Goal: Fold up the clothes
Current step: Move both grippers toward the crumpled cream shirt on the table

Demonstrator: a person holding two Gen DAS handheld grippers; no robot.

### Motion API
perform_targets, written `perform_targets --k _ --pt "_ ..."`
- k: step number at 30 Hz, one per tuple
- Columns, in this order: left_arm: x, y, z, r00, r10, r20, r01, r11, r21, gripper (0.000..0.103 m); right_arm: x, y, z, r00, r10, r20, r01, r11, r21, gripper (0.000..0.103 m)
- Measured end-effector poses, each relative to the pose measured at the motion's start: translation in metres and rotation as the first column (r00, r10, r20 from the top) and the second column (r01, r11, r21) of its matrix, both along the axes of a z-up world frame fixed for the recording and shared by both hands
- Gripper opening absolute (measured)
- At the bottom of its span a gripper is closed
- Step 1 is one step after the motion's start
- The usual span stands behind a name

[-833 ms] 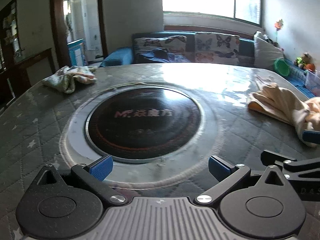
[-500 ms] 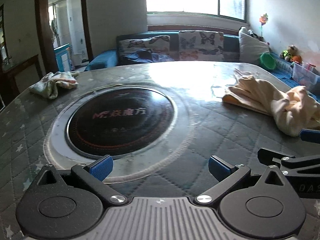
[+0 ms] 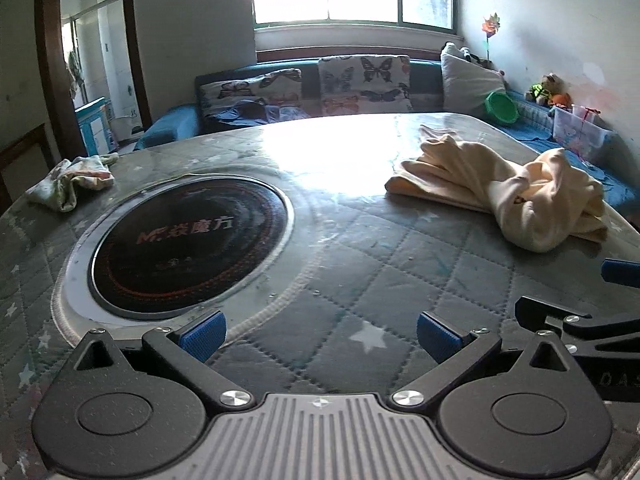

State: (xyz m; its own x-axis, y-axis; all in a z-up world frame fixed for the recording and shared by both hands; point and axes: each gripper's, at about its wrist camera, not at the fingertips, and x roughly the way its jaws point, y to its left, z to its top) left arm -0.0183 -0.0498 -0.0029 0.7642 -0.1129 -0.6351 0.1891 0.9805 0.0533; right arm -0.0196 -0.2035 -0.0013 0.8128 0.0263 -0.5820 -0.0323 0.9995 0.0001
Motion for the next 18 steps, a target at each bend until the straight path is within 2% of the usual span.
perform_targets --k 18 --pt "-0.014 -0.009 -0.002 0.999 -0.034 -0.016 0.034 0.999 0.001 0.103 -0.026 -0.004 0.001 0.997 -0.078 -0.026 0.078 0.997 0.025 0.103"
